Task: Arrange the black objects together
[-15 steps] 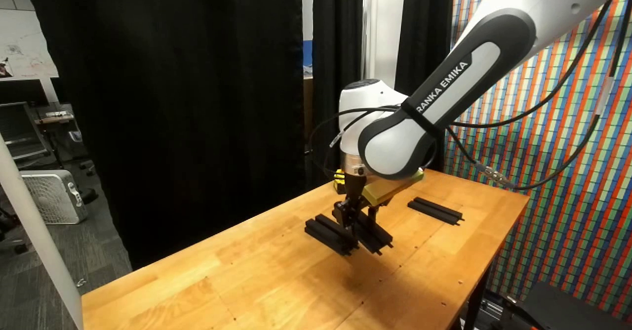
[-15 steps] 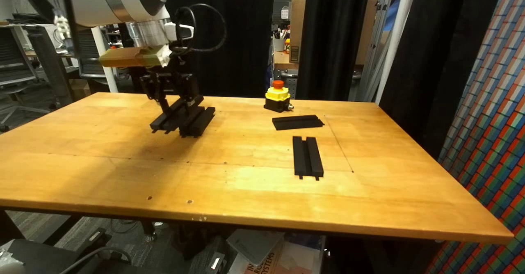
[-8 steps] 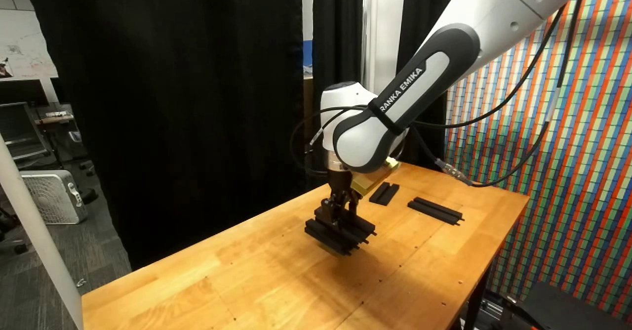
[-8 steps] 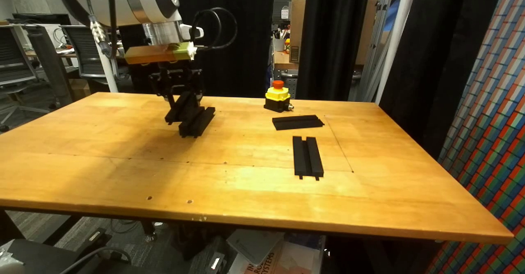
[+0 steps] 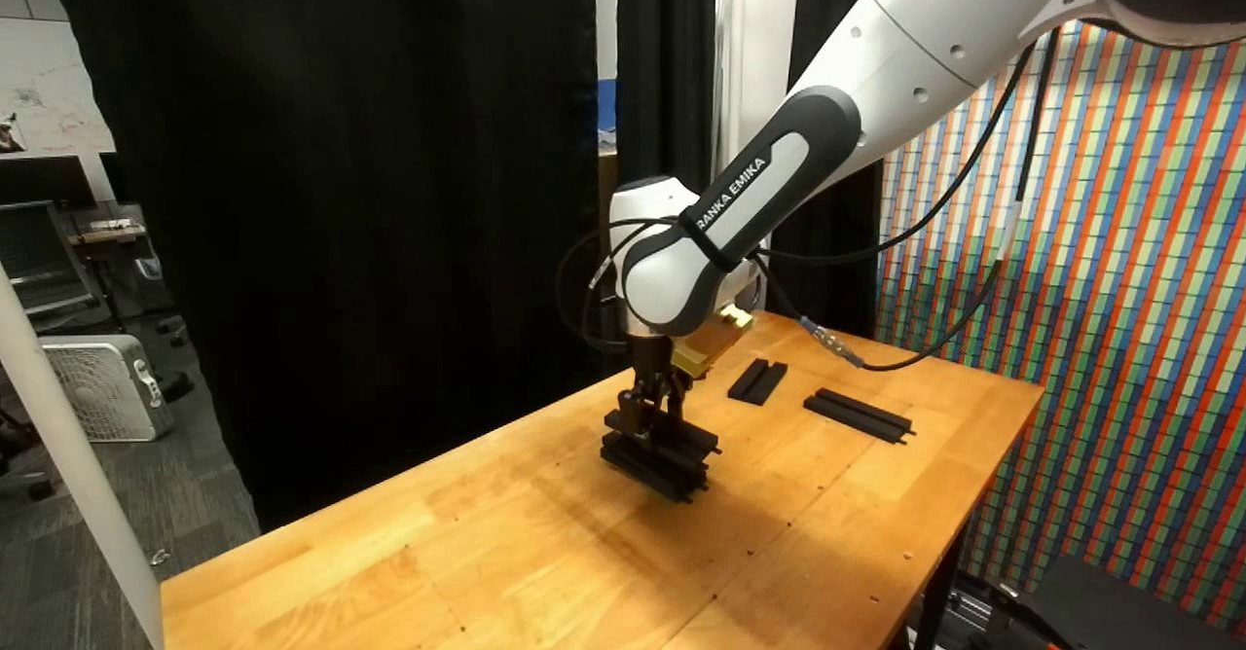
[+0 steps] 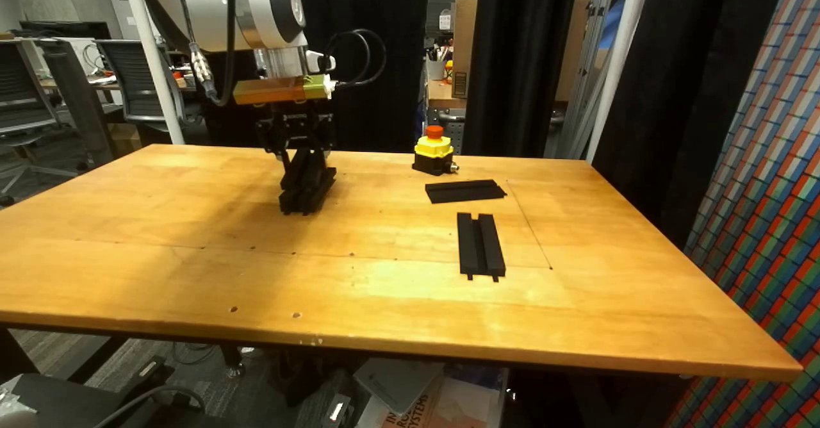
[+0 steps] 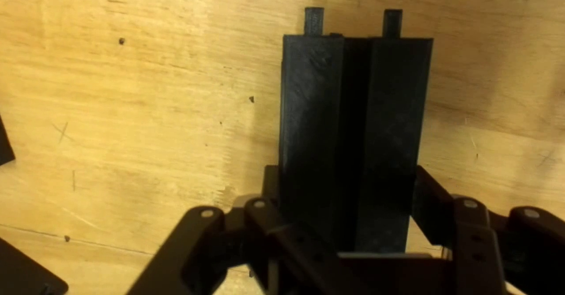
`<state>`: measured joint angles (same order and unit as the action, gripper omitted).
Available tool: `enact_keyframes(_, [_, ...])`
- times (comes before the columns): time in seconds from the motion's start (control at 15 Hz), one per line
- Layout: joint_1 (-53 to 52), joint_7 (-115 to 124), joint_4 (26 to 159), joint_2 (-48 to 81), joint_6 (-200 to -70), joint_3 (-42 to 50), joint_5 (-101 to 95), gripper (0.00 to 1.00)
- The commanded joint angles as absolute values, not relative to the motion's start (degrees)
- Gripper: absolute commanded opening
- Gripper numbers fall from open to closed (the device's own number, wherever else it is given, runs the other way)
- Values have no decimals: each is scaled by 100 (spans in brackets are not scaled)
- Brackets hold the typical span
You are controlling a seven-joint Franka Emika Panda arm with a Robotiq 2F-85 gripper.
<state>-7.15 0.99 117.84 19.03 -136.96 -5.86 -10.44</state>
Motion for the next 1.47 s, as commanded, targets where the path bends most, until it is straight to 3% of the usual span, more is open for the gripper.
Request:
enact_keyframes(0.0, [-645, -229, 11174, 2293, -13352, -598, -762, 46])
enact_keyframes(1.4, [-550, -132, 10439, 2828, -12574, -550, -128, 46])
